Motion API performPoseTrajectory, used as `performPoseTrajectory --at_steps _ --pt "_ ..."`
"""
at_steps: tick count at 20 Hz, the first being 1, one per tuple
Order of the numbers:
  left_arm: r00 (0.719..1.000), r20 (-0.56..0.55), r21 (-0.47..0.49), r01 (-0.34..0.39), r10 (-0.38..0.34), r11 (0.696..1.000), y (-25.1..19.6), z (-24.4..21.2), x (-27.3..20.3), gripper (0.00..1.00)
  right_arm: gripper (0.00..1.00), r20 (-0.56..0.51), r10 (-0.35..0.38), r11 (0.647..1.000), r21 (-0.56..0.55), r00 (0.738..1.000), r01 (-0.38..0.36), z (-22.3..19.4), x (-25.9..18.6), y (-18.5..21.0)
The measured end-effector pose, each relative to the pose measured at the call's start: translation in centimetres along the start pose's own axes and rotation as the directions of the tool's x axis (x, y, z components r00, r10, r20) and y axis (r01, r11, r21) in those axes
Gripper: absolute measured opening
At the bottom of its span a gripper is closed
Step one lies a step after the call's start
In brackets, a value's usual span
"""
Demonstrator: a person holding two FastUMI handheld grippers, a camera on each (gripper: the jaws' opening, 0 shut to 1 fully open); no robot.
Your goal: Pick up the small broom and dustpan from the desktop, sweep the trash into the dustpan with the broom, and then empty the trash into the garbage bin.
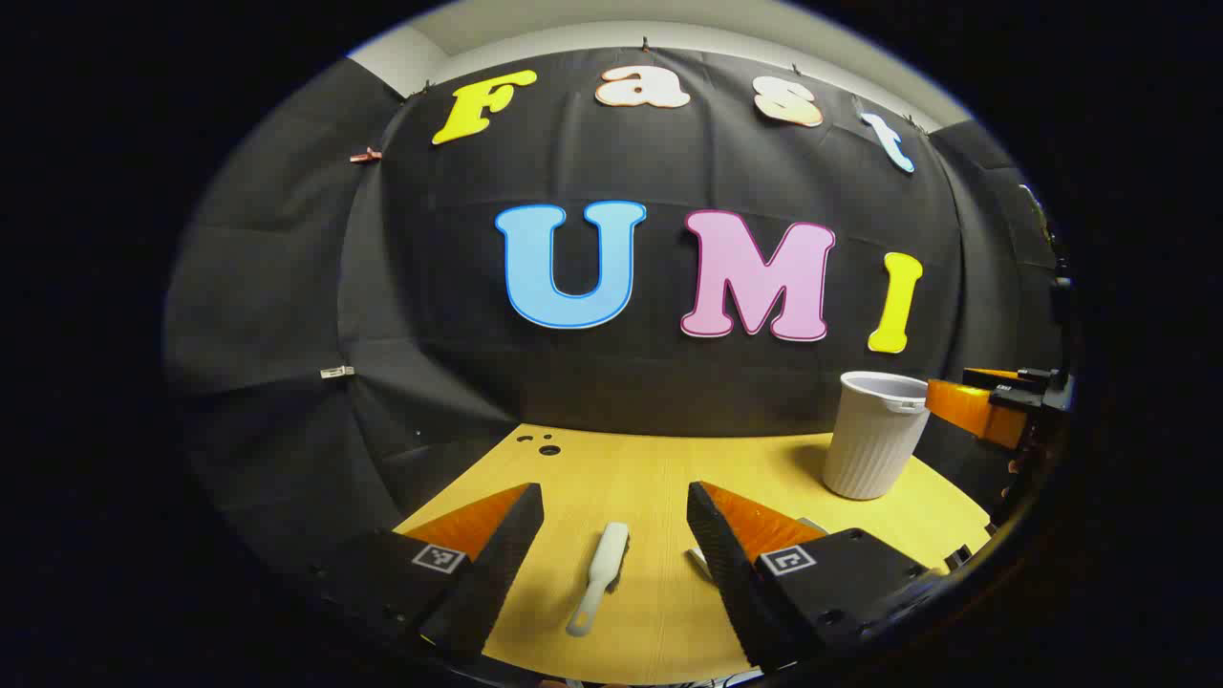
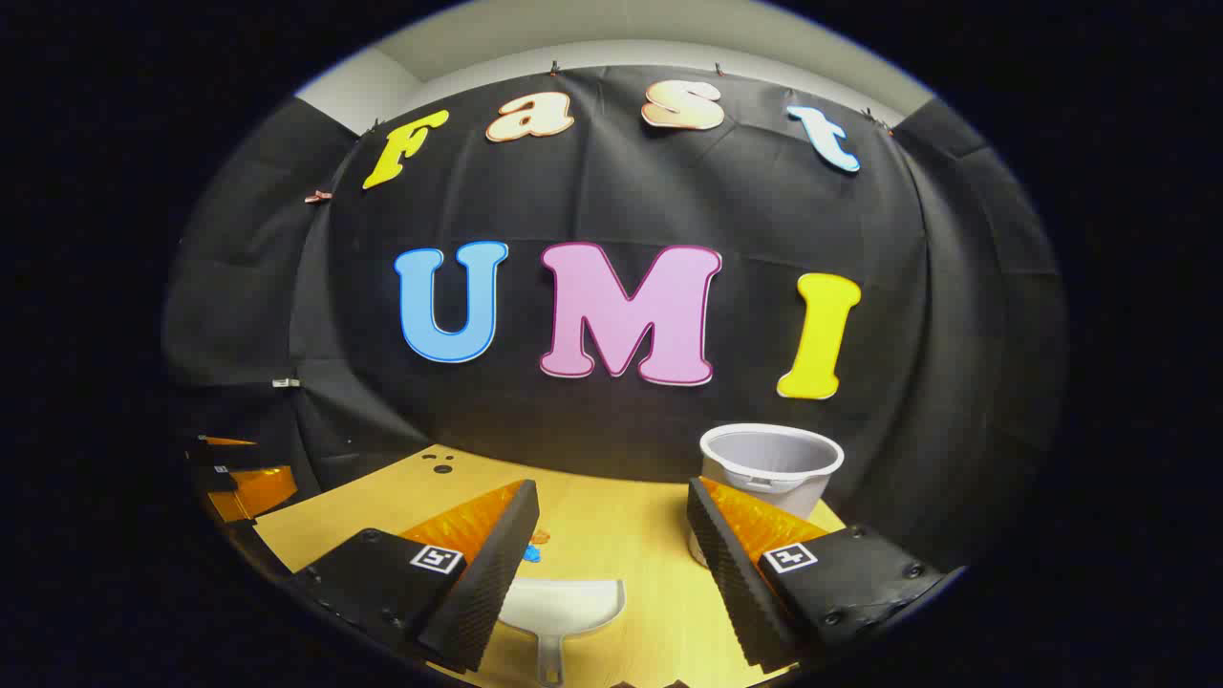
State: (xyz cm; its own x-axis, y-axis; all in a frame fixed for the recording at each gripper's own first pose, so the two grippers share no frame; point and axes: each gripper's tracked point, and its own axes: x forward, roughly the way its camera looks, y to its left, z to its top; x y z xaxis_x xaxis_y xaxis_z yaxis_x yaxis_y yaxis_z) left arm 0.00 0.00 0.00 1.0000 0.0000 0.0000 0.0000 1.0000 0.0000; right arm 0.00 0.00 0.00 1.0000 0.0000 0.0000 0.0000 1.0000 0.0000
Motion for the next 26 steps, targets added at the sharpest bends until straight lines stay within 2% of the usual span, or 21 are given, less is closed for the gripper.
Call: performPoseTrajectory --at_steps 5,11,17,21,26 --pt "0.999 -0.051 -0.008 0.017 -0.018 1.000 0.3 -1.5 1.9 0.96 0.98 -0.099 -0.002 1.000 0.020 0.995 0.004 -2.6 1.2 1.0" --pt "0.989 -0.126 -0.023 0.073 -0.075 0.997 1.9 -3.6 3.1 0.96 0.98 -0.175 -0.017 0.999 0.029 0.984 0.023 -4.4 0.6 2.5" --pt "0.975 -0.204 -0.067 0.071 -0.083 0.995 3.4 -6.4 3.5 0.96 0.98 -0.245 0.025 0.999 0.030 0.969 -0.018 -6.5 -0.8 4.5" --pt "0.966 -0.245 -0.040 0.079 -0.086 0.996 3.6 -7.4 4.5 0.96 0.98 -0.267 0.025 1.000 0.015 0.963 -0.022 -7.3 -0.9 4.9" --pt "0.929 -0.352 -0.045 0.109 -0.118 0.993 3.0 -11.0 6.0 0.96 0.98 -0.305 0.029 1.000 0.007 0.952 -0.028 -8.4 -1.3 4.6"
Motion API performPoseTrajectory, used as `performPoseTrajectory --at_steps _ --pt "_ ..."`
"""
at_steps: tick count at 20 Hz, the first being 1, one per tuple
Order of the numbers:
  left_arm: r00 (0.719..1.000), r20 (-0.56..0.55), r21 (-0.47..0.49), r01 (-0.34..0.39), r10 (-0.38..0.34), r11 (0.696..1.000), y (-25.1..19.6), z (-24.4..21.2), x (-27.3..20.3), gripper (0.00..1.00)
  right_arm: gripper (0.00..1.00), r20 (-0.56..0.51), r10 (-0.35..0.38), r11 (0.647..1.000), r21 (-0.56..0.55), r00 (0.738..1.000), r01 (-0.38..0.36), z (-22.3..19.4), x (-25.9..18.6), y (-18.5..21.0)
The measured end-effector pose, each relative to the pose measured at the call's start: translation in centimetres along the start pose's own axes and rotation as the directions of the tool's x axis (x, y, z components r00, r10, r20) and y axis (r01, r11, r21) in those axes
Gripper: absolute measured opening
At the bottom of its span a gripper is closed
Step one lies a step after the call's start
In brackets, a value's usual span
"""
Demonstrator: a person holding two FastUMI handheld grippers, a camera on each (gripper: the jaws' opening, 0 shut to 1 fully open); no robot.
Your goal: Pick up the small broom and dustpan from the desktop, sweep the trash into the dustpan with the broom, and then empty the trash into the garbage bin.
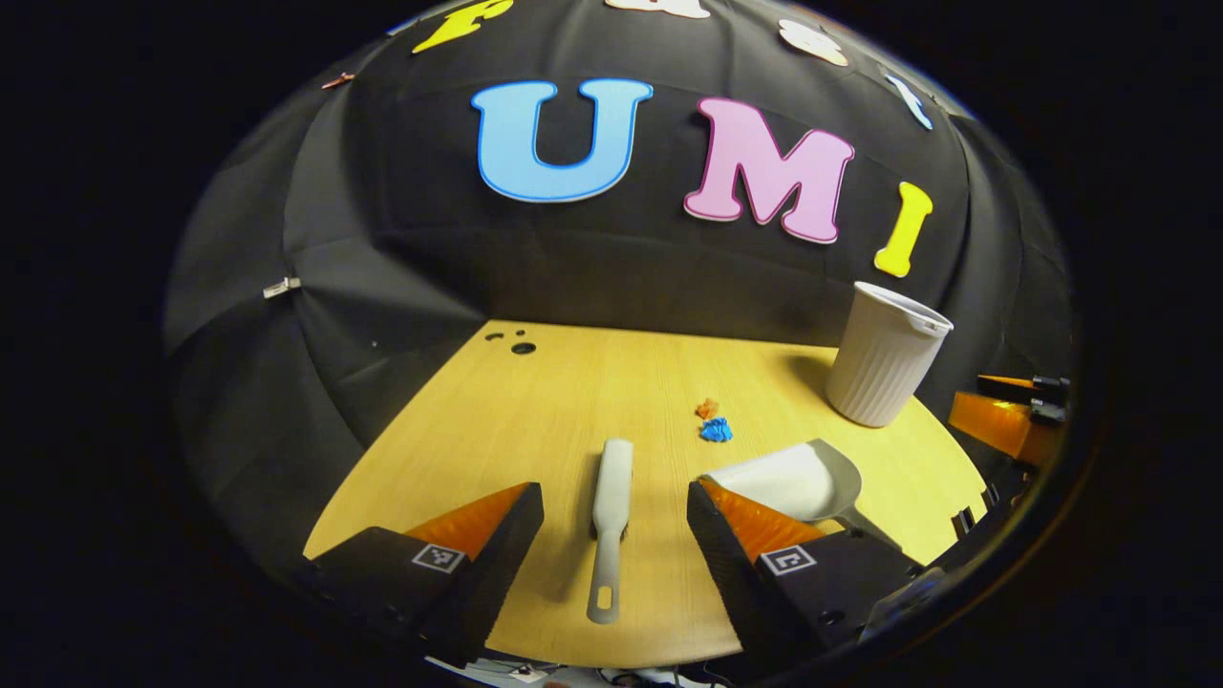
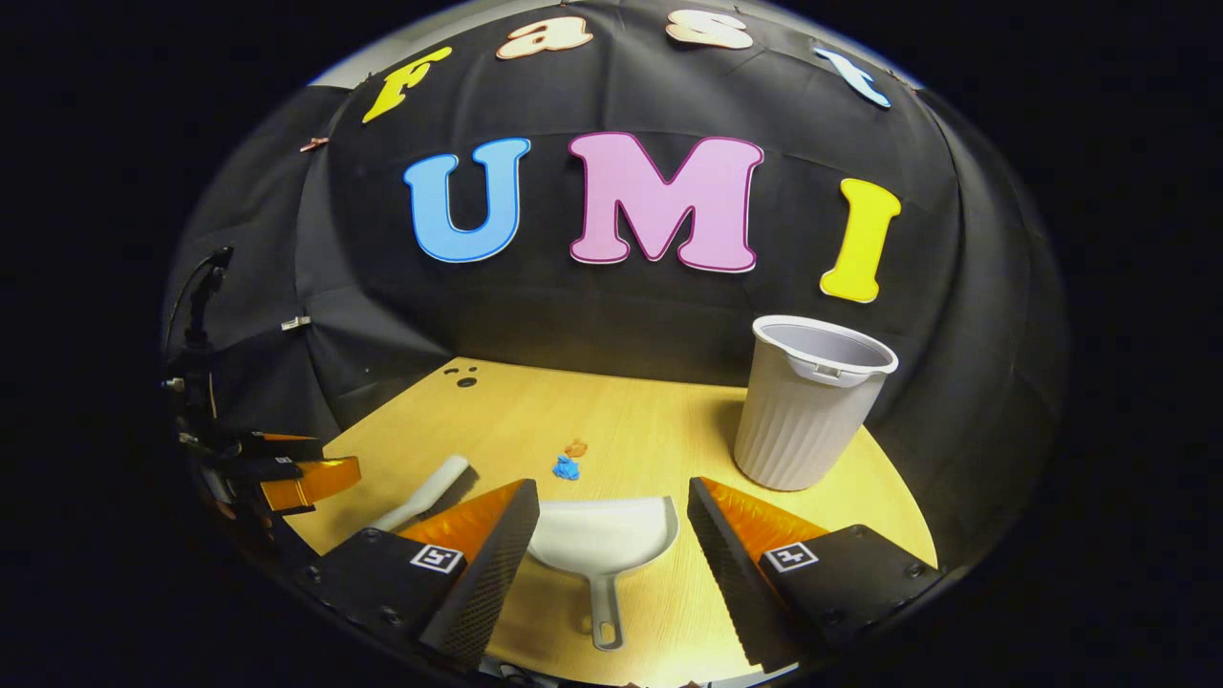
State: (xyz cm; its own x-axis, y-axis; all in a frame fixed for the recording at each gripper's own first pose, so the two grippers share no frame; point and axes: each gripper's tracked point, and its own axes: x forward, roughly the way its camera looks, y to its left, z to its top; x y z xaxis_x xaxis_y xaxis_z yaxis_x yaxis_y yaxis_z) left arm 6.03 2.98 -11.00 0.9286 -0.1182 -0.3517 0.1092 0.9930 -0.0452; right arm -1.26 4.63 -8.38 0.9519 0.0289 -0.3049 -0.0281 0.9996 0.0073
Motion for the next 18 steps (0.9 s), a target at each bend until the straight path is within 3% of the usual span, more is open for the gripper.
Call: performPoseTrajectory --at_steps 5,12,16,18 --pt "0.986 -0.166 -0.010 0.008 -0.010 1.000 0.5 -3.6 4.3 0.96 0.98 -0.037 -0.019 1.000 -0.011 0.999 0.018 -1.3 -0.9 -1.4" --pt "0.900 -0.435 0.037 -0.002 0.017 0.999 1.4 -9.3 9.6 0.97 0.98 -0.058 -0.084 0.996 0.016 0.995 0.085 -2.7 -1.9 -3.7" --pt "0.869 -0.492 0.087 -0.024 0.064 0.996 2.1 -10.4 11.5 0.96 0.98 -0.076 -0.108 0.992 0.049 0.991 0.112 -3.6 -2.8 -4.0" --pt "0.855 -0.514 0.100 -0.024 0.072 0.995 1.9 -10.8 12.4 0.91 0.98 -0.095 -0.114 0.991 0.055 0.989 0.119 -4.4 -3.1 -4.1"
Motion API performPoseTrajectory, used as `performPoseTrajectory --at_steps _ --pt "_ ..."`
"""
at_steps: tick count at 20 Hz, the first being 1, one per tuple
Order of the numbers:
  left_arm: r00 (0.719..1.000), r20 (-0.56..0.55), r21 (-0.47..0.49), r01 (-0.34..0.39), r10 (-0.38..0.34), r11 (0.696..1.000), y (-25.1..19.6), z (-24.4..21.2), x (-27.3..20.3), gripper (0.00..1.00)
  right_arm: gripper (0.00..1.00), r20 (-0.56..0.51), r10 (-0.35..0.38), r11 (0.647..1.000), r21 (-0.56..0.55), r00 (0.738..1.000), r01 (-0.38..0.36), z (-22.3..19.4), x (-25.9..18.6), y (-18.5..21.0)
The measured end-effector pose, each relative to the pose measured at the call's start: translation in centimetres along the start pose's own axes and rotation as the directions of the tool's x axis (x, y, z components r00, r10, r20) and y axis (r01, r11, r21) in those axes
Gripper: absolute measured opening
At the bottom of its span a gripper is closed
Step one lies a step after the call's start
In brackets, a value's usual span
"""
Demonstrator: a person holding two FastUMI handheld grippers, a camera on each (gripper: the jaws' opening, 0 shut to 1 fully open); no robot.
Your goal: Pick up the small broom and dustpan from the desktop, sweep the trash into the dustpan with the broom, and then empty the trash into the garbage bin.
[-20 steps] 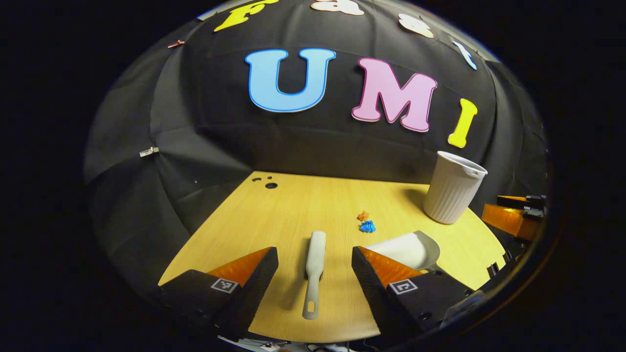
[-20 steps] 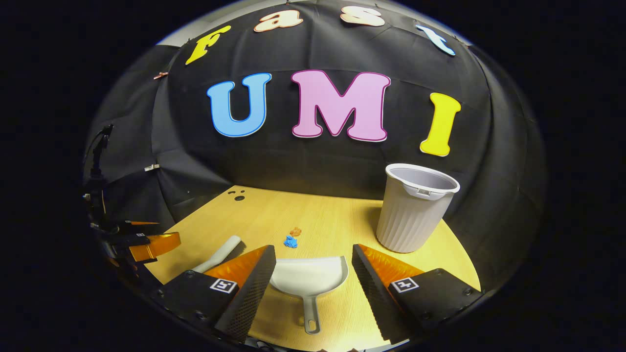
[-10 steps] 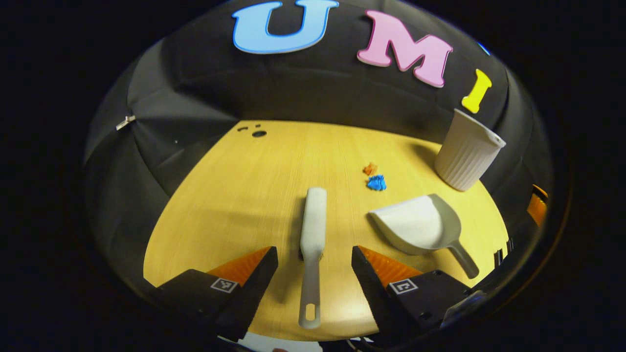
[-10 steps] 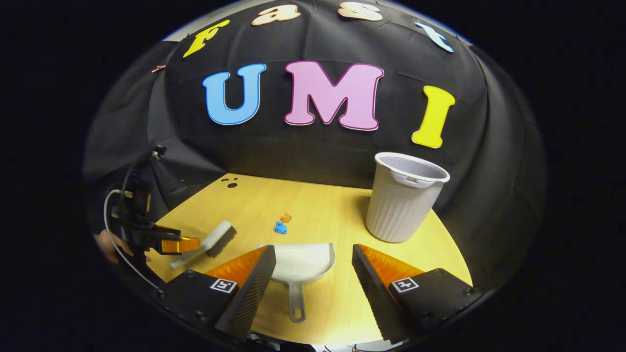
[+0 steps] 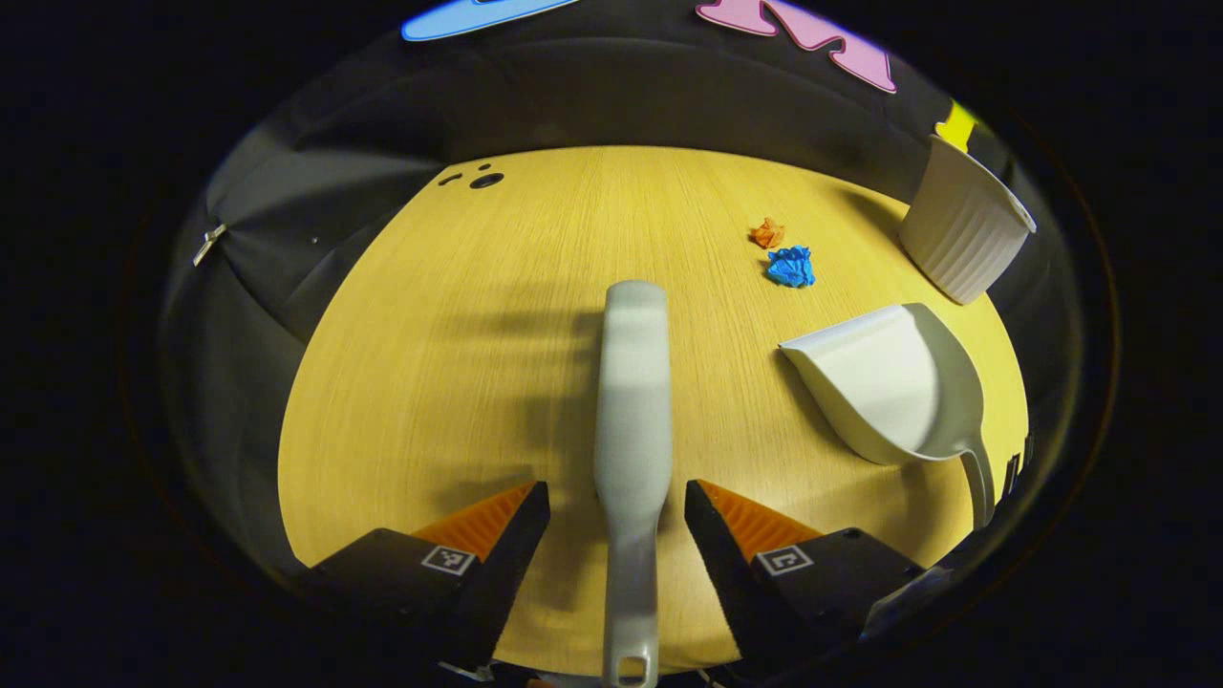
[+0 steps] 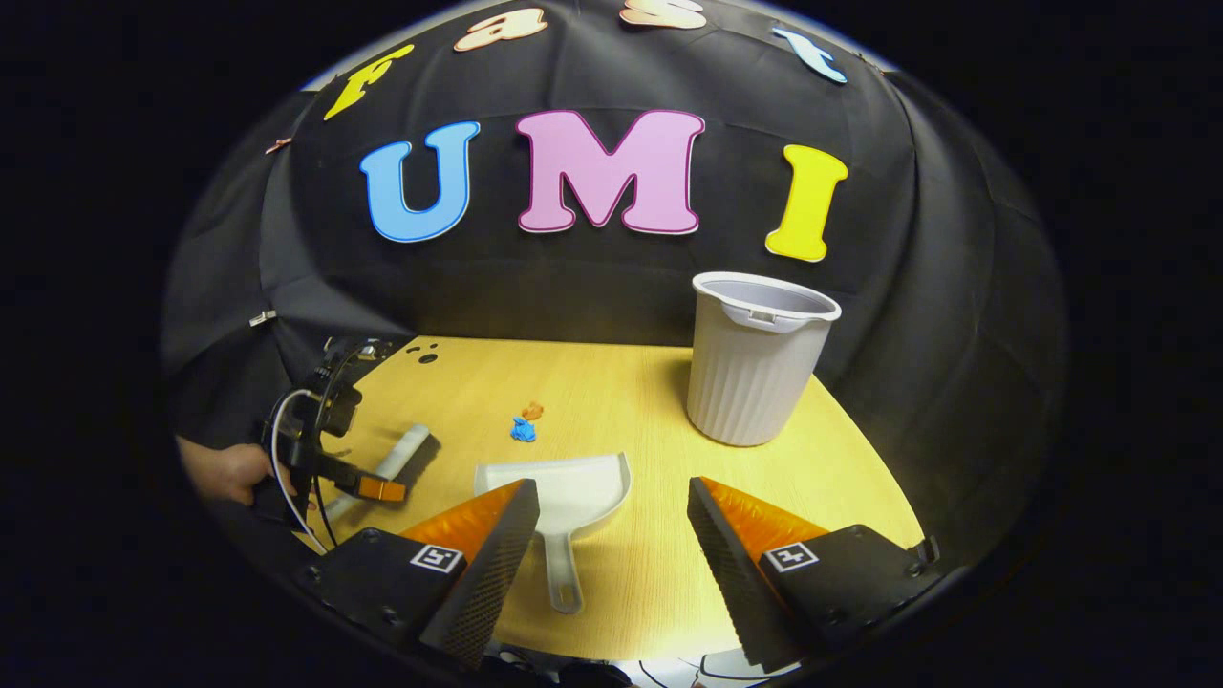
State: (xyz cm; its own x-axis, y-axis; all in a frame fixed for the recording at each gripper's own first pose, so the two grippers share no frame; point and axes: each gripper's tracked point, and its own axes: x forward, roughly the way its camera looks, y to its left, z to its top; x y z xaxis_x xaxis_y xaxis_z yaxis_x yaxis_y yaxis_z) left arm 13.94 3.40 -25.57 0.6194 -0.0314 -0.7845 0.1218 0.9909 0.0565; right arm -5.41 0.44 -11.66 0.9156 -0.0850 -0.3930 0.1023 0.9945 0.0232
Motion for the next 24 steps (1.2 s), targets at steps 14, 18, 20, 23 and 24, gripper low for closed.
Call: performPoseTrajectory --at_steps 14,18,20,23,24 --pt "1.000 -0.014 -0.061 -0.018 0.017 0.998 -0.9 -0.5 1.7 0.36 0.98 -0.126 0.020 0.997 0.074 0.992 -0.011 -3.4 1.5 0.1" --pt "0.999 0.018 -0.027 0.028 -0.027 0.999 -0.9 -0.5 1.4 0.28 0.98 -0.206 0.049 0.995 0.097 0.977 -0.029 -5.4 3.1 0.7" --pt "0.998 0.043 -0.040 0.048 -0.046 0.998 -0.8 -0.4 0.7 0.27 0.98 -0.262 0.091 0.991 0.120 0.961 -0.061 -6.8 4.0 1.9" --pt "0.994 0.091 -0.061 0.064 -0.058 0.996 -0.7 -0.4 -0.8 0.27 0.99 -0.330 0.145 0.985 0.137 0.933 -0.104 -8.6 5.2 3.6" --pt "0.994 0.093 -0.062 0.068 -0.062 0.996 -0.6 -0.6 -1.4 0.26 0.99 -0.341 0.158 0.983 0.139 0.927 -0.117 -8.9 5.8 4.3"
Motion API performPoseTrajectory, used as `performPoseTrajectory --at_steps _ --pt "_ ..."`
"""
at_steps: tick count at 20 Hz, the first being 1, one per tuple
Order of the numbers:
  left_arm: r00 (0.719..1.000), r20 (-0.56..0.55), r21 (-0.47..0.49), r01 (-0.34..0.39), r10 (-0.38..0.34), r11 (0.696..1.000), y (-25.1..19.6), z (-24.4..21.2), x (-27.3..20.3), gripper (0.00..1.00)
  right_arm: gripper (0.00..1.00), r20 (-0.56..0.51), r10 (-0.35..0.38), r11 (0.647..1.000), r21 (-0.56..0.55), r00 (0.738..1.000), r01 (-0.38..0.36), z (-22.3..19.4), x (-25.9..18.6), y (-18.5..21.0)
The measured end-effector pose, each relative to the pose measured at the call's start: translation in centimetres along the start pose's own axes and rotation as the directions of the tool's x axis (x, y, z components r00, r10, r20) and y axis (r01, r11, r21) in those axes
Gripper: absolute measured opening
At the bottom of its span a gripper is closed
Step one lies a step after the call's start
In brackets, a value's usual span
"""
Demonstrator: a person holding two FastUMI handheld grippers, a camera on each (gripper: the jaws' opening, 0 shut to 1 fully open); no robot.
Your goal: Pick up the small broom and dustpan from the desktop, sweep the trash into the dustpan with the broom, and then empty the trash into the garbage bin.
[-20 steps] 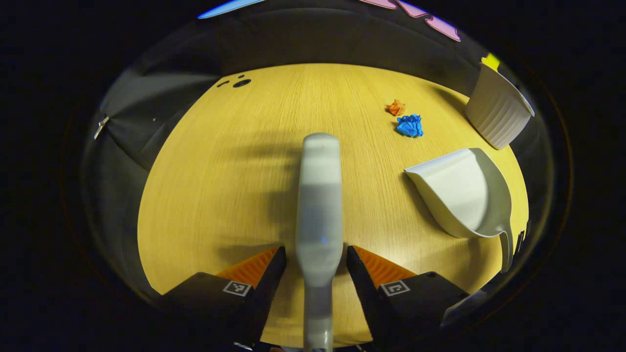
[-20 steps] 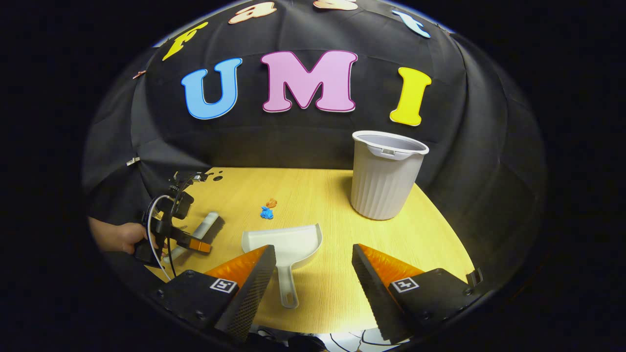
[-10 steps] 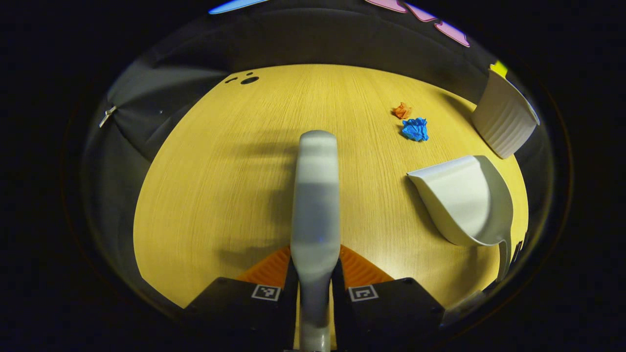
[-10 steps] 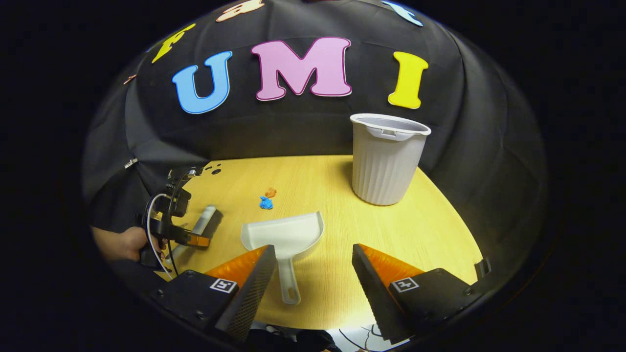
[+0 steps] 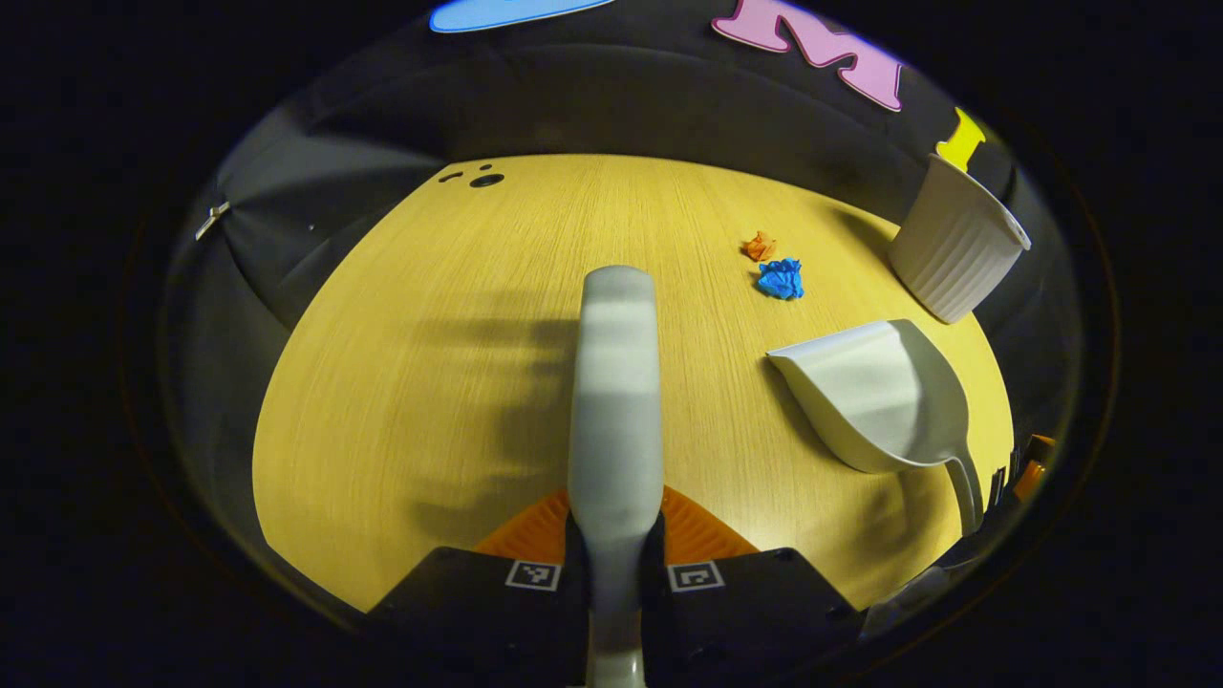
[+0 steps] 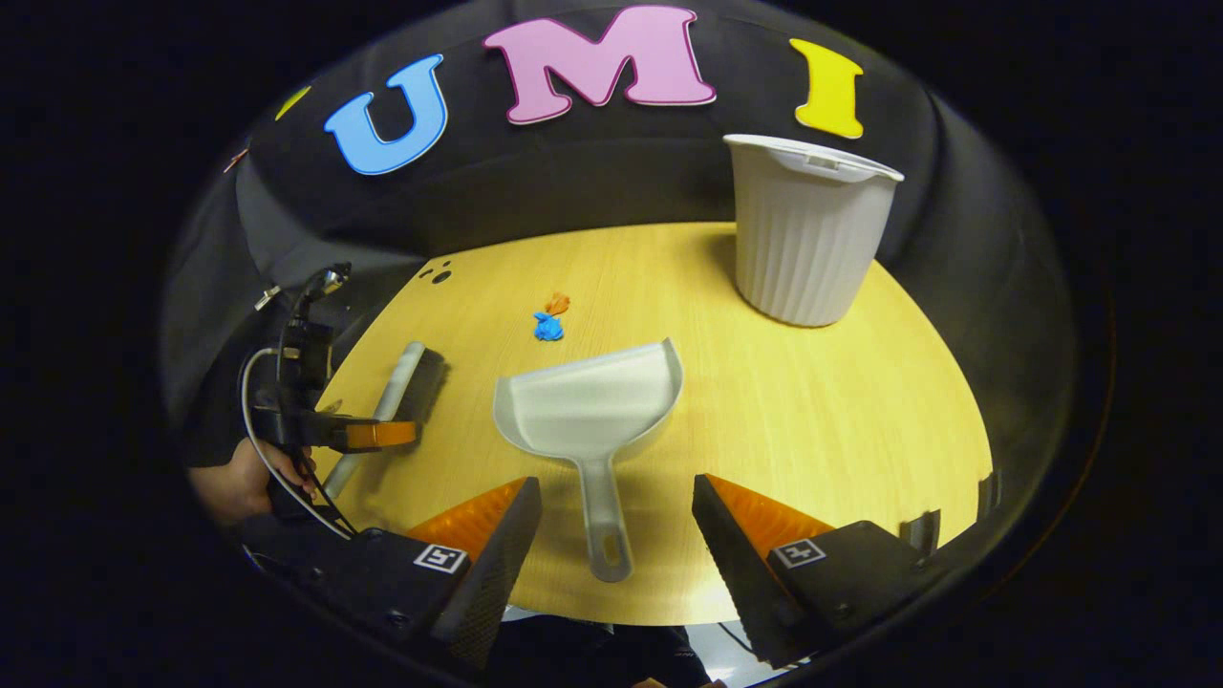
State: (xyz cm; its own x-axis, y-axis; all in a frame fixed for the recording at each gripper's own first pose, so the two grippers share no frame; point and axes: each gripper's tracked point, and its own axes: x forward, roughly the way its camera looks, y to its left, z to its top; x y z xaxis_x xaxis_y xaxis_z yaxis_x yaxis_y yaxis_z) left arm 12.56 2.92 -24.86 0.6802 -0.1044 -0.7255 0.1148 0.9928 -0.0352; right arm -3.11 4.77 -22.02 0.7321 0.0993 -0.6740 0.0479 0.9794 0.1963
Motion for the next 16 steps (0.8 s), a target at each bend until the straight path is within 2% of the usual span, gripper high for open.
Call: performPoseTrajectory --at_steps 2,4,7,10,16 --pt "1.000 0.013 -0.025 0.006 -0.006 1.000 0.1 -0.2 -1.4 0.26 0.99 -0.036 0.012 1.000 -0.026 0.999 -0.013 -0.6 1.6 0.6" --pt "0.999 0.034 -0.045 0.019 -0.018 0.999 0.0 -0.4 -2.8 0.26 0.99 -0.091 -0.015 0.998 -0.064 0.996 0.009 -1.8 3.5 0.1" --pt "0.998 0.055 0.006 0.006 -0.007 1.000 0.6 -1.6 -4.1 0.26 0.99 -0.155 -0.017 0.994 -0.110 0.988 0.000 -3.2 6.2 0.1" --pt "0.998 0.056 -0.072 0.015 -0.011 0.997 0.4 -2.5 -5.6 0.27 0.99 -0.206 -0.050 0.984 -0.178 0.977 0.013 -4.5 8.6 -1.0" --pt "0.997 0.040 -0.122 -0.066 0.071 0.990 2.1 -4.5 -6.4 0.25 0.99 -0.260 -0.057 0.986 -0.166 0.964 0.013 -5.0 11.5 -0.8"
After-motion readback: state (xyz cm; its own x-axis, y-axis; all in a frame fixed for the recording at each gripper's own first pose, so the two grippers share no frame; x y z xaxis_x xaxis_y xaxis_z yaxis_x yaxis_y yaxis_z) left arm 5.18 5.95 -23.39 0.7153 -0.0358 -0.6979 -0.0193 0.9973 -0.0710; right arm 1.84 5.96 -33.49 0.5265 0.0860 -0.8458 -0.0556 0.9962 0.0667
